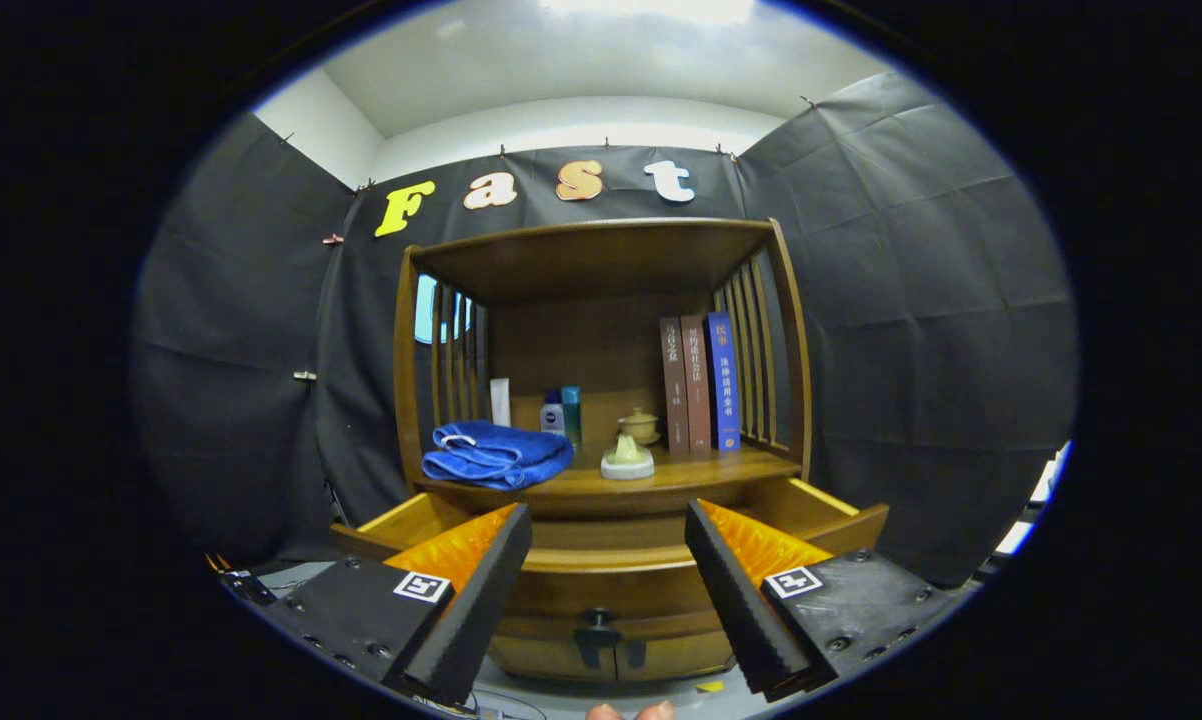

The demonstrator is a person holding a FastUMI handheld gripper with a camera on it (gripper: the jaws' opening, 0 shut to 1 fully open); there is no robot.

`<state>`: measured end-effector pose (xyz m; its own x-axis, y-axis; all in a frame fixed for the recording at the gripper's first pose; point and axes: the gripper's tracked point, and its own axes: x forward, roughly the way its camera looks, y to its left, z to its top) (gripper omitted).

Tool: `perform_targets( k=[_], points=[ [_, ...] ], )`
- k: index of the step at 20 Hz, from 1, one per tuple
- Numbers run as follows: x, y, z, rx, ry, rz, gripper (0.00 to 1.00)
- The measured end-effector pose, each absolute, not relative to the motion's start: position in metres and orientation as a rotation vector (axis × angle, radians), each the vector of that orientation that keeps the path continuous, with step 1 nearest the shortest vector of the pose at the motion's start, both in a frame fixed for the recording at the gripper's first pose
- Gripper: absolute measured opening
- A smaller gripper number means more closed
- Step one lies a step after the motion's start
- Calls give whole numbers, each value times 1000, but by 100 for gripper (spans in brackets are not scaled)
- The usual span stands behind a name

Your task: Pull open the drawer, take out the items inside it, and place them on the countertop above the cabinet.

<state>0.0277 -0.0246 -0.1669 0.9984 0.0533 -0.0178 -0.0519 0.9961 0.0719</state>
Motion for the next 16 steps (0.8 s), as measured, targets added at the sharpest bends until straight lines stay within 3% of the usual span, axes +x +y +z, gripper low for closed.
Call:
perform_targets(
  k=[16],
  points=[
    [70,-4,-293,-5,250,26,99]
  ],
)
